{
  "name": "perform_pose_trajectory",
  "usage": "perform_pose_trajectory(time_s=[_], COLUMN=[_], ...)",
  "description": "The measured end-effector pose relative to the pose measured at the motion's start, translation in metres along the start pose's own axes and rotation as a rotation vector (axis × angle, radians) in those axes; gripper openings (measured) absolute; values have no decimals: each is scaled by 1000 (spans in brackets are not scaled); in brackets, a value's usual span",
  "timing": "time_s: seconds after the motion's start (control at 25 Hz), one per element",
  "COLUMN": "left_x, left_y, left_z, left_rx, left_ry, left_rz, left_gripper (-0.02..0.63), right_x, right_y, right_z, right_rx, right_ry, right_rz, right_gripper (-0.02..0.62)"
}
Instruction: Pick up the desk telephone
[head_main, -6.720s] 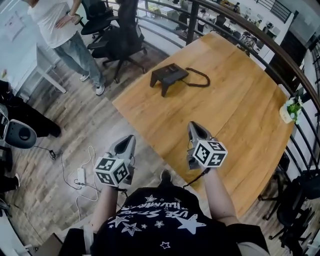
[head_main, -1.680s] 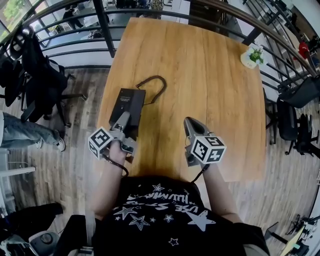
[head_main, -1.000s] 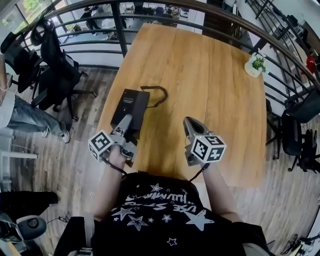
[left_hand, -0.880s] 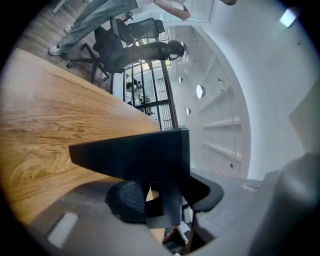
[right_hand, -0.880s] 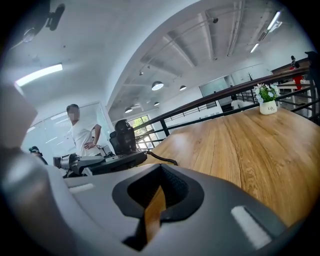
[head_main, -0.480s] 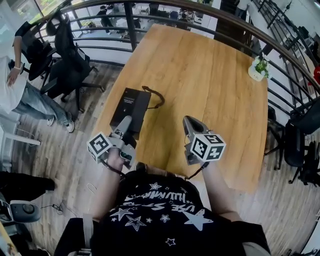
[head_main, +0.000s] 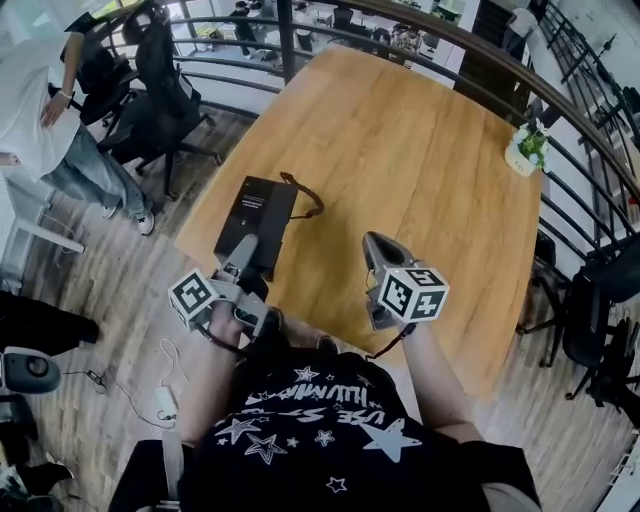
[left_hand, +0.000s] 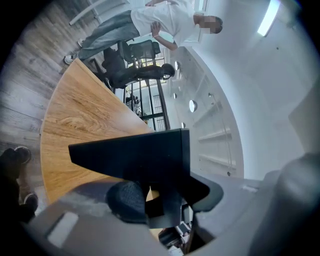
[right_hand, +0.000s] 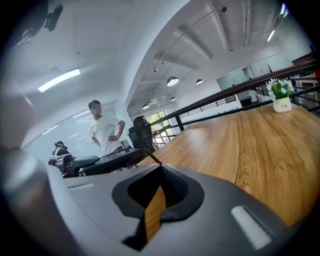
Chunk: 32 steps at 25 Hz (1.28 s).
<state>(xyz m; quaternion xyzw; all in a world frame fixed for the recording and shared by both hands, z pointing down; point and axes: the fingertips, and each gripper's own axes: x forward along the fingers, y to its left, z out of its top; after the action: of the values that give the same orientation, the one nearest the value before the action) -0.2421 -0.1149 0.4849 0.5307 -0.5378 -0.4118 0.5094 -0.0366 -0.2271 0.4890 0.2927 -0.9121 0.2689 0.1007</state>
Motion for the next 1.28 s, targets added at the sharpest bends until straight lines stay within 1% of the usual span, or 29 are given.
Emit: perform_pose_trajectory(time_s=[0.16, 0.32, 0.44, 0.68, 0.88, 1.08, 1.28], left_x=[-12, -28, -39, -40, -49, -84, -124], left_y=[-4, -4, -6, -11, -23, -22, -21], left_z=[-18, -23, -29, -42, -56, -79, -108], left_rx=[10, -8, 11, 21, 16, 14, 14], left_ry=[-46, -94, -115, -131, -143, -146, -150], left_rz=[-4, -21, -23, -45, -56, -38, -32], left_gripper=[193, 193, 193, 193, 193, 193, 193], right_x=[-2, 5, 6, 5, -6, -29, -63], right_y=[-4, 5, 9, -1, 2, 16, 34], right_z=[-11, -26, -33, -36, -38, -49, -66], right_rx=[-2, -7, -9, -14, -14, -11, -33], right_ry=[41, 85, 109, 125, 150, 156, 161], right_rz=[69, 124, 161, 180, 198, 207, 220], right_gripper=[2, 2, 2, 2, 2, 2, 2])
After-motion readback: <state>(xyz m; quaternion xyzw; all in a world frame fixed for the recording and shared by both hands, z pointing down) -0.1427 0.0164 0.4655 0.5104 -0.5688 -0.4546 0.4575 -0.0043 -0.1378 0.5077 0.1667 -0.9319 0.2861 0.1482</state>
